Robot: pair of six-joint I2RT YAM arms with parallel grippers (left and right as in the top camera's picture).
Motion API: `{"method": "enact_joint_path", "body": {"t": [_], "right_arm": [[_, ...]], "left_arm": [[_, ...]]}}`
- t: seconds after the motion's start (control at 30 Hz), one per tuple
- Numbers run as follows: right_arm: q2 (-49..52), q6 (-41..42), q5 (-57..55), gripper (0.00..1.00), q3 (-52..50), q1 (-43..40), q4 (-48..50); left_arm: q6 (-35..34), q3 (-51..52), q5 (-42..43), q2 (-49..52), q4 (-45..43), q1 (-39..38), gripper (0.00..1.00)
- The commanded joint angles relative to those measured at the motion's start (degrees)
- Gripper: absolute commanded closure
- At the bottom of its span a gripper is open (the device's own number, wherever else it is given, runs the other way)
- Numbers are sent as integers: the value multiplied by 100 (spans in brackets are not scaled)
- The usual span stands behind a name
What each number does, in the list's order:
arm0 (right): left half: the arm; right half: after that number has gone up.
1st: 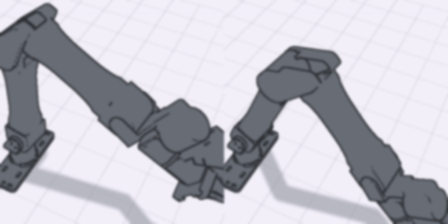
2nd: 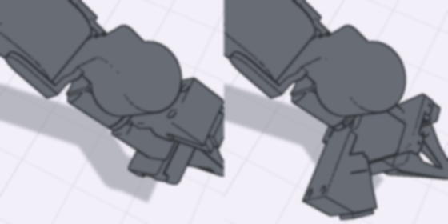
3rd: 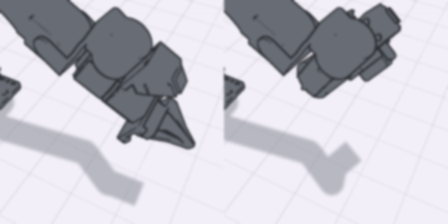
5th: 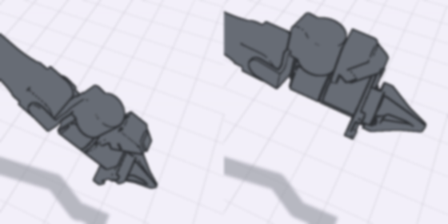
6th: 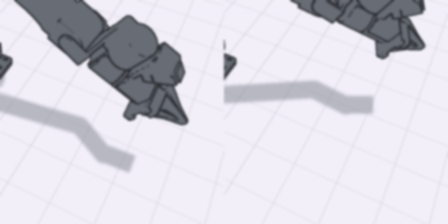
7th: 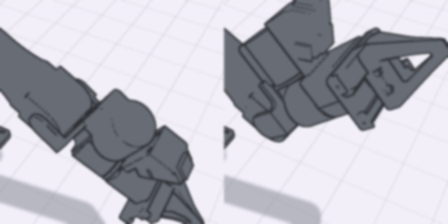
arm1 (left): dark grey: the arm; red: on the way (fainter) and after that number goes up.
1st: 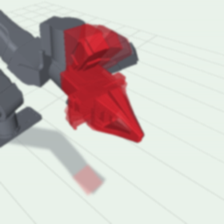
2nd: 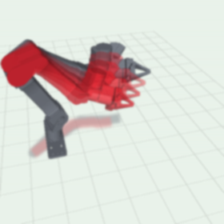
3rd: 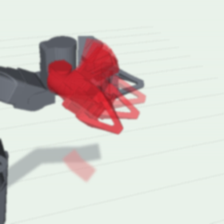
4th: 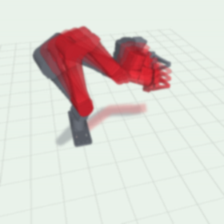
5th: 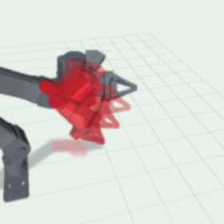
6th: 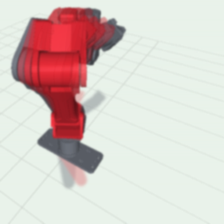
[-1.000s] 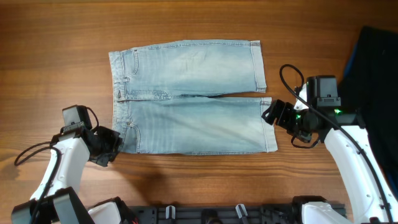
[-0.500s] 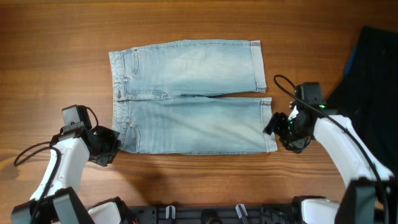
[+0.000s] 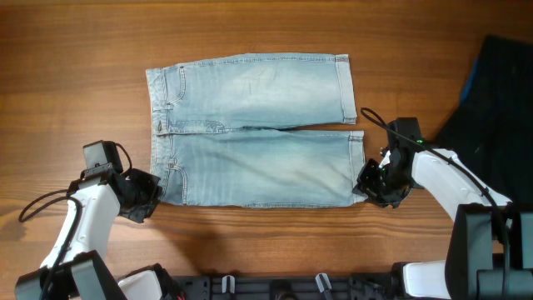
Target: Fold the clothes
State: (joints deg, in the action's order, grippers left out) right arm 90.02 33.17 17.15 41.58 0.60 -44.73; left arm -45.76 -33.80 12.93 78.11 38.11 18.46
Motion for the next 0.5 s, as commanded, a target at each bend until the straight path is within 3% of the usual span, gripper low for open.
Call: {"method": "enact_joint_path", "body": {"t": [0.0,0.1,0.37,0.4,0.47], "right_arm": [[131,-9,175,80,-120,7,37],[127,-24,-50,83,-120,7,33],[127,-144,-177,75,-166,-105,-291],[127,-146,-109,76,-186,-111,-299],[127,-168,94,87,-199,-111,-315]], "left_arm": [[31,24,7,0,-17,24,81],[33,24,7,0,-17,24,81],[52,24,4,0,-20,24,80],[52,24,7,0,-20,24,80],[52,24,7,0,-20,24,80]]}}
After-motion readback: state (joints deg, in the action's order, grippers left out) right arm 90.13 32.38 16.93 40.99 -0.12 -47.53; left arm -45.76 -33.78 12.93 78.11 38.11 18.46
